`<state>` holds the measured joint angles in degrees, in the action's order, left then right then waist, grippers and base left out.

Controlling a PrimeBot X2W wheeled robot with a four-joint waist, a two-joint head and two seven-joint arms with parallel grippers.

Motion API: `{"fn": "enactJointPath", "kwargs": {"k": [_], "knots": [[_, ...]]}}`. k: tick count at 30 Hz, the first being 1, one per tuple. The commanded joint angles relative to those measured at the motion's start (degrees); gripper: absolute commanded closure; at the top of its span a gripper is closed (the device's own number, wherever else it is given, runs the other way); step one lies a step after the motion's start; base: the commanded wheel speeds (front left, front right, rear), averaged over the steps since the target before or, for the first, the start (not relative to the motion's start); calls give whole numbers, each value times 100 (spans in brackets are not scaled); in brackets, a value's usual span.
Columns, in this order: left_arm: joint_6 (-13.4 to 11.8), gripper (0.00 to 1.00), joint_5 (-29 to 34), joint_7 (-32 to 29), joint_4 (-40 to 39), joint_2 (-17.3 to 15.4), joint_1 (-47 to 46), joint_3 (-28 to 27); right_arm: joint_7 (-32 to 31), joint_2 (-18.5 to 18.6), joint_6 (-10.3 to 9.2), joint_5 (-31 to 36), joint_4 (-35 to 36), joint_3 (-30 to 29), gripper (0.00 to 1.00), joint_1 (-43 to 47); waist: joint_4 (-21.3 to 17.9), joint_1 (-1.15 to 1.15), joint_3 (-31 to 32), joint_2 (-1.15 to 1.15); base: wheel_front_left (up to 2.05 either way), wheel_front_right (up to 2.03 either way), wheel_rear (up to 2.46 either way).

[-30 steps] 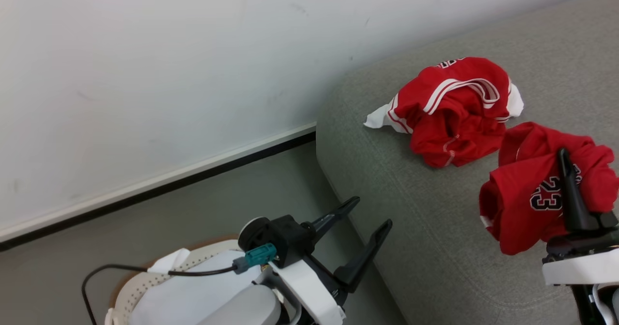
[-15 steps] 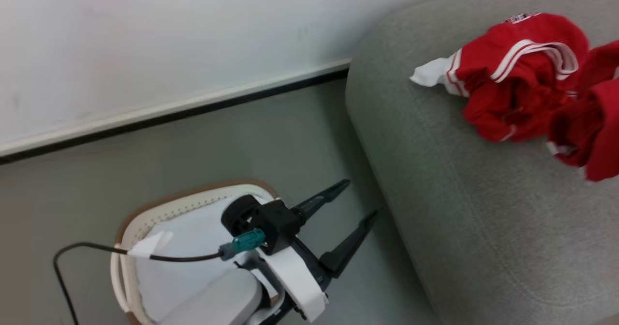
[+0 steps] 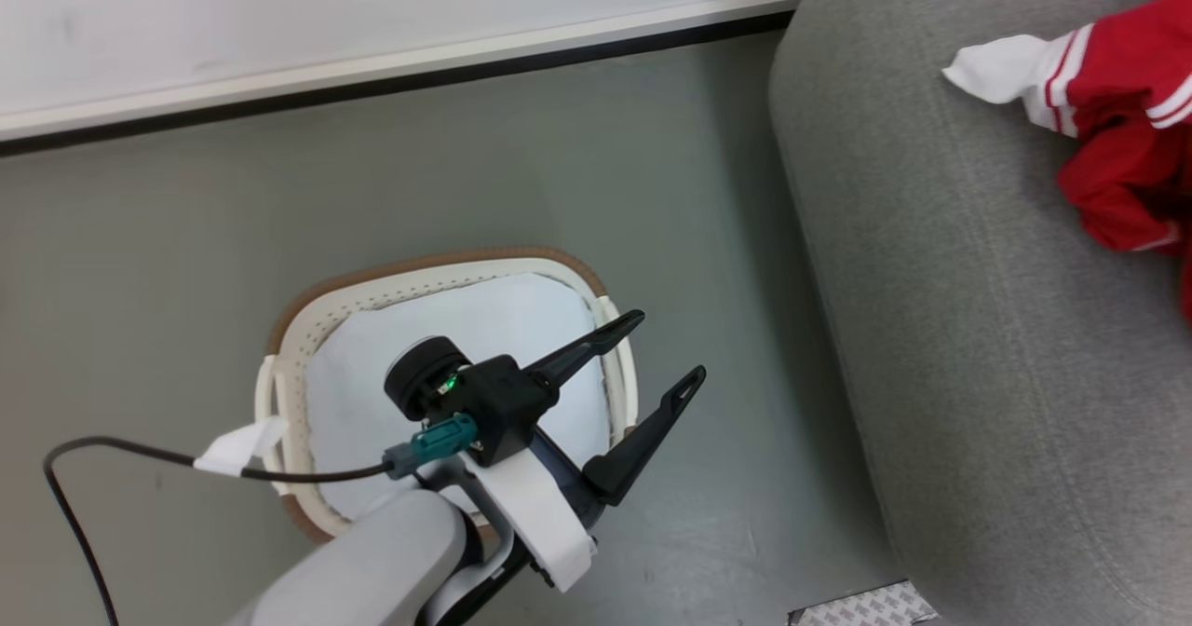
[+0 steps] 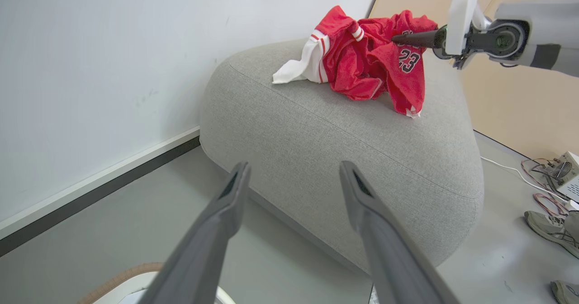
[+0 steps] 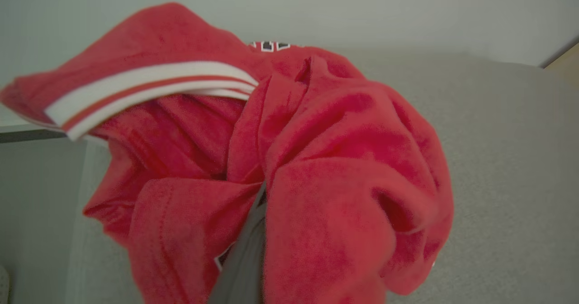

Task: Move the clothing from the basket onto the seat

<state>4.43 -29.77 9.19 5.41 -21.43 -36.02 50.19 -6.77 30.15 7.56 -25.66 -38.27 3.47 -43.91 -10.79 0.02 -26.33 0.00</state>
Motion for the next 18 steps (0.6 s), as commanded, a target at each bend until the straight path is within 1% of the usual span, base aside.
{"fn": "enactJointPath", "kwargs": {"k": [1,2,3,5,6,7,11,13,18], "knots": [[-6,0,13,29,-7,-41,-54,-16,-91,58,-15,-104,-92,68,85,-77,76,-2,-59,0,0,0,0],[-16,0,3,37,-17,-41,-56,-23,-256,67,-15,-206,-228,150,77,-151,90,-2,-63,0,0,0,0],[-29,0,-8,46,-21,-43,-60,-35,-394,88,-15,-285,-372,222,75,-198,99,-2,-65,0,0,0,0],[-28,0,-35,66,-18,-48,-65,-49,-606,111,-15,-424,-602,407,54,-228,104,-2,-53,0,0,0,0],[-36,0,-47,74,-6,-46,-66,-52,-664,105,-15,-483,-687,475,14,-267,99,-2,-37,0,0,0,0],[-41,0,-51,74,9,-42,-57,-53,-722,95,-15,-513,-782,529,0,-294,88,-2,-7,0,0,0,0],[-66,0,-98,123,84,8,20,-38,-863,145,-15,-693,-1023,759,0,-337,19,-2,188,0,0,0,0],[-74,0,-148,161,142,38,90,-30,-1077,134,-15,-779,-1197,857,0,-289,-31,-2,347,0,0,0,0],[-88,0,-227,272,351,158,250,-2,-1542,268,-15,-993,-1358,1084,0,-65,-117,-2,859,0,0,0,0]]}}
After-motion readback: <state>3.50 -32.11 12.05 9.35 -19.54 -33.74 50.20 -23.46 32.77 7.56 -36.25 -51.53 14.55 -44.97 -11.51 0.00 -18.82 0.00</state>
